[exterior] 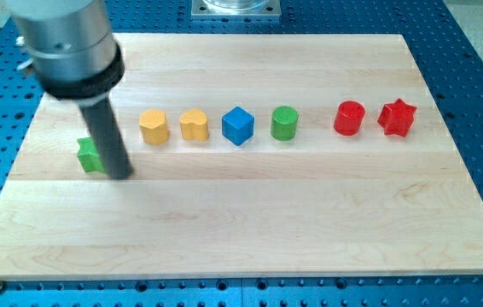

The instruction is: Place the green star left to the yellow hexagon

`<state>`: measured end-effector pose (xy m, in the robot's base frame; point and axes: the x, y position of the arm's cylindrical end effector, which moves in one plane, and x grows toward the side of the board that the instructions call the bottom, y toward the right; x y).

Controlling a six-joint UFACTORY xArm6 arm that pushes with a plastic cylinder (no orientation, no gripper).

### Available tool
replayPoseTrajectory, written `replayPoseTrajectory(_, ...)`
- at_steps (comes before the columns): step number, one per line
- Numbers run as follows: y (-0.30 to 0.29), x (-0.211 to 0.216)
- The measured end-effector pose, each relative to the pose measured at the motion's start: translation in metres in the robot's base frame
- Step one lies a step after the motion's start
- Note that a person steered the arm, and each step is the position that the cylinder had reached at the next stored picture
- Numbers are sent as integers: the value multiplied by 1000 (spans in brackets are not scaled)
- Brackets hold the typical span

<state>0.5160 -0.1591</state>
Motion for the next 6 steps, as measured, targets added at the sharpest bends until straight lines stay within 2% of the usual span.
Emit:
replayPoseTrajectory(1,-20,12)
replayPoseTrajectory(2,-42,-35)
replayPoseTrajectory(4,-24,-67)
replayPoseTrajectory(5,-69,-56)
replayPoseTrajectory(6,-135,-95)
